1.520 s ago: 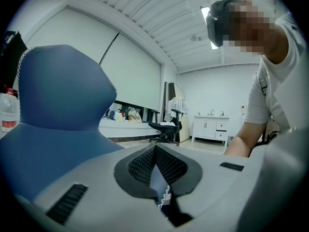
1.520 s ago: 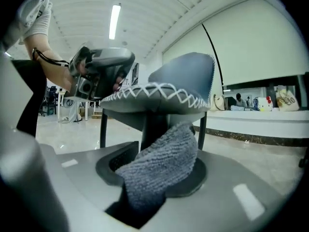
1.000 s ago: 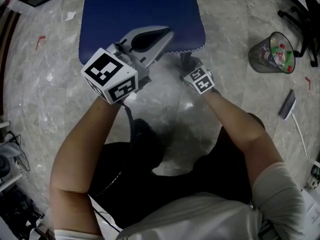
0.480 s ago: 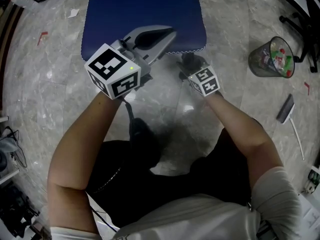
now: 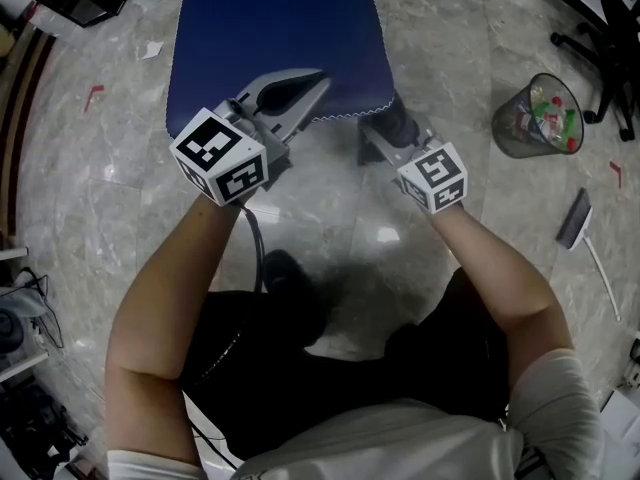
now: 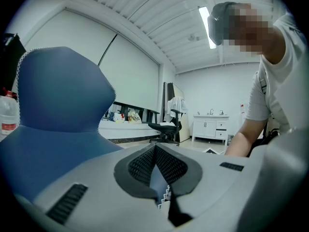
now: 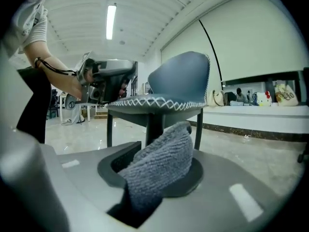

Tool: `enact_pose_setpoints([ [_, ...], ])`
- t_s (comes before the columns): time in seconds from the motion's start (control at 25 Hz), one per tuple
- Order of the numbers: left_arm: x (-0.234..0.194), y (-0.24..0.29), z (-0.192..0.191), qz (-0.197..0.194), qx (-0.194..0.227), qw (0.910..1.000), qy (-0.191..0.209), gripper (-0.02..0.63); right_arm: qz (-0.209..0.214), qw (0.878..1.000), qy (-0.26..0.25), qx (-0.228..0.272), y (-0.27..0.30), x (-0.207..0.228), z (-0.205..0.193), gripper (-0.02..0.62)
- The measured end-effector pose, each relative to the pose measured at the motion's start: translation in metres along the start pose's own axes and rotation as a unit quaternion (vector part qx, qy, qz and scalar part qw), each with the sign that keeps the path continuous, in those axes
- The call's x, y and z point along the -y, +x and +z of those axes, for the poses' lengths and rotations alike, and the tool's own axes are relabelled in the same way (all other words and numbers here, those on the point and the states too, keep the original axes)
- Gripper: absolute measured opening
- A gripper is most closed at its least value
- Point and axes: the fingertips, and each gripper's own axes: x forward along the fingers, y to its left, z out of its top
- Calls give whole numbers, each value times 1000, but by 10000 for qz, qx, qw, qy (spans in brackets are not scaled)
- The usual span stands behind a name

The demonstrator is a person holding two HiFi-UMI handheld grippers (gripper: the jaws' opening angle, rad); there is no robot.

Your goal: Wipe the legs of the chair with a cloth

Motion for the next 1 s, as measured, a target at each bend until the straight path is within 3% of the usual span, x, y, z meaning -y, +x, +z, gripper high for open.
enact_pose_setpoints([
  [0.28,0,2,-1,92,-87,9999,102,5,298,9988,-242,318,-18,-17,25,67],
  [1.0,0,6,-4,198,-219,9993,211,5,365,9975,-127,593,-27,-21,42,58],
])
